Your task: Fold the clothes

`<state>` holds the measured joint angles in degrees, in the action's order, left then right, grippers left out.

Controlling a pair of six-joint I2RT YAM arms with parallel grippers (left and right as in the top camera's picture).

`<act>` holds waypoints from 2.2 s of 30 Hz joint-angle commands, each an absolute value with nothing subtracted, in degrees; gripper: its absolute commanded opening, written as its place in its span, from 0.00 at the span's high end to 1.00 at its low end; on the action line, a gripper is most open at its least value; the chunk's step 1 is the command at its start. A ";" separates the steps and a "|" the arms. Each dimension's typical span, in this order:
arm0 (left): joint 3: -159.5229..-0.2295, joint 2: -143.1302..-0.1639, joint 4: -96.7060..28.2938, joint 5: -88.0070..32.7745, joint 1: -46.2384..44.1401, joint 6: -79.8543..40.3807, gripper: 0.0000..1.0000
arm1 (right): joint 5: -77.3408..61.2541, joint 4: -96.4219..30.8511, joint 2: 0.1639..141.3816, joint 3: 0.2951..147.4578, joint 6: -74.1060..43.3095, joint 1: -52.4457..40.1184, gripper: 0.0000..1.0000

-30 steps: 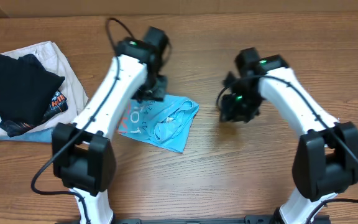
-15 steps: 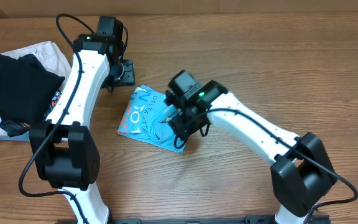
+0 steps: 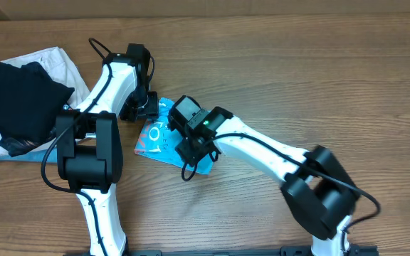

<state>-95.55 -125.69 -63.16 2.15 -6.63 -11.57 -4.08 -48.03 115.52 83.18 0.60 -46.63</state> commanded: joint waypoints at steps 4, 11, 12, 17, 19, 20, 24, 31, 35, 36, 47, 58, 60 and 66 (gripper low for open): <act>-95.18 -127.09 -64.64 1.41 -6.68 -10.31 0.41 | -2.98 -50.35 115.87 83.64 -3.77 -46.98 0.89; -95.18 -127.09 -68.34 1.45 -6.68 -10.35 0.43 | -1.06 -66.92 115.85 83.64 -6.07 -46.85 0.89; -95.18 -127.09 -69.19 1.45 -6.68 -10.35 0.43 | -0.64 -67.26 115.87 83.64 -6.04 -46.85 0.89; -95.18 -127.09 -76.34 1.43 -6.76 -10.74 0.54 | 6.20 -68.34 115.85 83.64 -9.93 -46.22 0.84; -95.18 -127.09 -76.73 1.41 -6.76 -11.42 0.58 | 11.35 -69.38 115.85 83.64 -12.95 -45.08 0.83; -95.18 -127.07 -76.53 1.39 -6.76 -11.42 0.58 | 13.89 -69.78 115.85 83.64 -15.00 -44.27 0.83; -96.29 -126.82 -74.43 -0.54 -6.76 -11.38 0.60 | 22.63 -67.33 115.85 83.64 -15.42 -39.03 0.78; -108.97 -126.52 -69.56 -7.31 -8.10 -8.27 0.58 | 25.50 -58.70 115.85 83.64 -14.59 -29.71 0.70; -110.78 -126.52 -68.45 -10.20 -9.13 -4.21 0.52 | 25.17 -54.72 115.85 83.66 -14.66 -26.65 0.51; -110.78 -126.52 -68.64 -10.61 -9.34 -4.16 0.52 | 24.73 -54.70 115.85 83.68 -14.63 -26.41 0.50; -110.78 -126.52 -68.01 -23.53 -13.15 12.51 0.47 | 16.88 -59.16 105.58 83.72 -22.52 -24.18 0.41; -110.78 -127.11 -59.13 -26.89 -14.63 18.94 0.13 | 11.42 -63.83 104.25 83.70 -22.55 -23.92 0.39; -110.78 -127.20 -59.09 -26.87 -15.11 20.14 0.14 | 11.44 -63.86 104.25 83.70 -22.55 -23.92 0.39; -110.76 -127.22 -58.98 -26.46 -17.30 25.89 0.13 | 11.44 -64.25 104.25 83.70 -22.55 -23.92 0.39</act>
<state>-109.56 -126.67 -59.11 -25.36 -16.34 21.06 11.79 -64.07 104.73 83.24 -22.26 -24.05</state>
